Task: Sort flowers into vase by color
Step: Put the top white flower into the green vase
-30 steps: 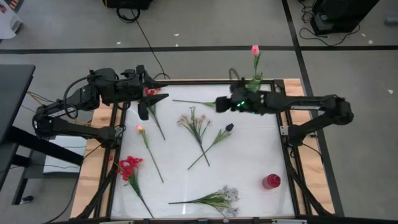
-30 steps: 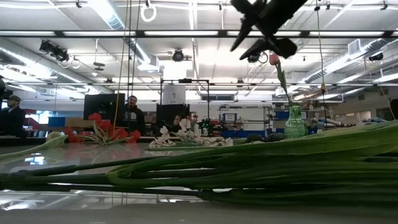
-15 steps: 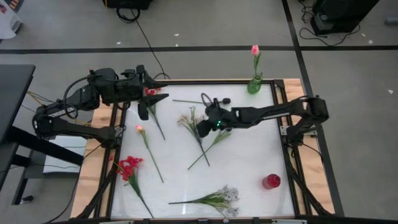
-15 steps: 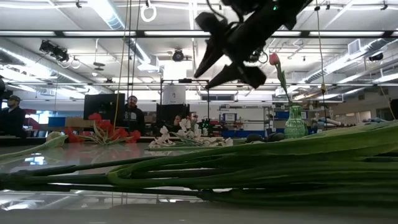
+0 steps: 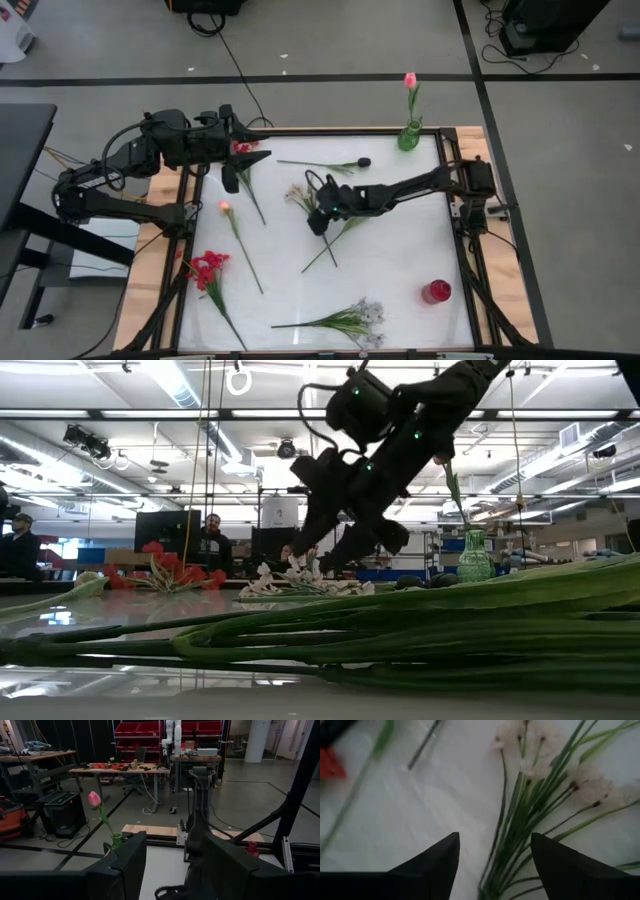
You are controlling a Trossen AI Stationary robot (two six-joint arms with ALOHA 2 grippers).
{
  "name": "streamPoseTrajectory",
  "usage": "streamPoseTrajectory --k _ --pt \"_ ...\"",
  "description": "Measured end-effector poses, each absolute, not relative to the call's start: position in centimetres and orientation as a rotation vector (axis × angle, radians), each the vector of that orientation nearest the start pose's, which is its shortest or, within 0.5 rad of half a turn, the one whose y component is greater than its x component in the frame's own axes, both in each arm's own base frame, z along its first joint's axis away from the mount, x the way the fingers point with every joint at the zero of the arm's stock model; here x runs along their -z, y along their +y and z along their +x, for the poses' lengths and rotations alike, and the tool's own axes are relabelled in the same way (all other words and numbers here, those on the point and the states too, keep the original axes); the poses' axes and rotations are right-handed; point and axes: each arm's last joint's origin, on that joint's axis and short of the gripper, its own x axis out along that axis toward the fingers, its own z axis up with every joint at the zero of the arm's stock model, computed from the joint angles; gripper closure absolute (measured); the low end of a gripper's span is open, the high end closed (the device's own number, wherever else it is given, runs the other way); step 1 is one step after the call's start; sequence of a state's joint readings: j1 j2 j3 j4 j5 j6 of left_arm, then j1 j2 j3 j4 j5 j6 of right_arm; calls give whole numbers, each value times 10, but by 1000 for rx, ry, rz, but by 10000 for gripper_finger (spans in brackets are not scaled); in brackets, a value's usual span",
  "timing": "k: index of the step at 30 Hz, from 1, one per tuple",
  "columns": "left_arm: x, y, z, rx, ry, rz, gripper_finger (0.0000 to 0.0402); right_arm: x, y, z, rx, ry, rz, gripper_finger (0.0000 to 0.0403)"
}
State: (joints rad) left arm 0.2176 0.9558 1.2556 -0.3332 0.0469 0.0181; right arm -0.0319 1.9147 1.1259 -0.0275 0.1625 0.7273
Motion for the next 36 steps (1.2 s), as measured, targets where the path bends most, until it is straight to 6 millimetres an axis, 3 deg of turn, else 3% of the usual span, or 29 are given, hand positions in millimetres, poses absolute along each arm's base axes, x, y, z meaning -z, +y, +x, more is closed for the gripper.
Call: streamPoseTrajectory --k 4,11,25,29,33,36 --pt "-446 38 177 -171 35 14 207 -139 -13 392 457 744 570 164" --pt "-446 38 177 -171 27 15 207 -138 -15 390 512 751 442 168" --pt "-447 37 177 -169 20 15 207 -112 -16 393 482 832 427 184" --pt "-447 37 177 -169 17 16 207 -110 -13 391 485 865 395 250" --pt "-448 37 177 -169 12 17 207 -111 -13 390 494 856 445 366" --pt "-448 37 177 -169 12 16 207 -117 -12 389 522 831 491 387"
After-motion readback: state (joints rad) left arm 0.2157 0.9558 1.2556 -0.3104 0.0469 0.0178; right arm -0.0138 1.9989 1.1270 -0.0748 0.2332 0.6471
